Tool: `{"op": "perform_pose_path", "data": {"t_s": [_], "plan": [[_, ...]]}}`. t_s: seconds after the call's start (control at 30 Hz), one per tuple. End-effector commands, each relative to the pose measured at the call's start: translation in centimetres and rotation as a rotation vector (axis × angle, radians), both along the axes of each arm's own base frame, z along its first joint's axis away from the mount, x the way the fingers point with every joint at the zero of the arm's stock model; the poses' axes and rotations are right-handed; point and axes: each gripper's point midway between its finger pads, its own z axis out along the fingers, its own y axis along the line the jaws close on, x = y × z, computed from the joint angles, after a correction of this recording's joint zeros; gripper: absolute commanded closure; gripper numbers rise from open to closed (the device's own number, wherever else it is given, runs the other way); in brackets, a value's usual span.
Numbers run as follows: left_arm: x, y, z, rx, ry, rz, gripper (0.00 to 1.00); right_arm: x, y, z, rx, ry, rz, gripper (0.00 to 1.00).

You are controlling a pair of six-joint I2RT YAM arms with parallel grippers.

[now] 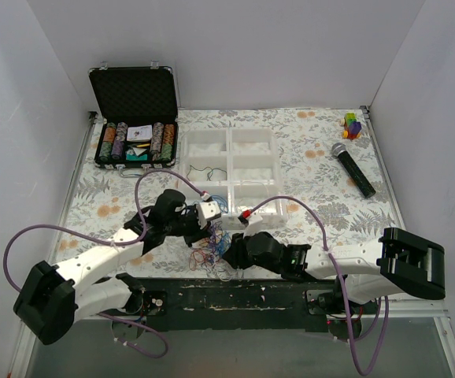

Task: Untangle the cables
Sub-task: Untie the cable.

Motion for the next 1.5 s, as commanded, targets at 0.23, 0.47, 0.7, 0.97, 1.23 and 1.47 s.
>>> {"op": "perform_pose_path", "data": {"t_s": [0.23,0.47,0.7,0.97,1.23,1.47], "plan": [[0.9,-3.9,18.8,-0.294,-0.260,-0.144,1.00,-0.5,0.3,-0.9,0.006,0.040,-0.008,0.62],[-0.8,-3.5,29.9,-0.418,-0.455,-0.225,1.00,-0.7,0.4,-1.9,-0.031,0.066,-0.009,0.63],[-2.9,-2.4,37.2,-0.503,-0.561,-0.246,1.00,-0.7,0.1,-2.3,-0.060,0.076,-0.019,0.64],[-4.2,-1.2,37.1,-0.473,-0.582,-0.267,1.00,1.0,-1.1,4.5,0.025,-0.076,-0.055,0.62],[-5.8,-0.7,31.9,-0.394,-0.480,-0.335,1.00,2.3,-2.2,16.8,0.225,-0.297,-0.058,0.54],[-6.8,-0.7,29.3,-0.369,-0.419,-0.385,1.00,2.9,-2.1,23.9,0.344,-0.412,-0.074,0.51]]}}
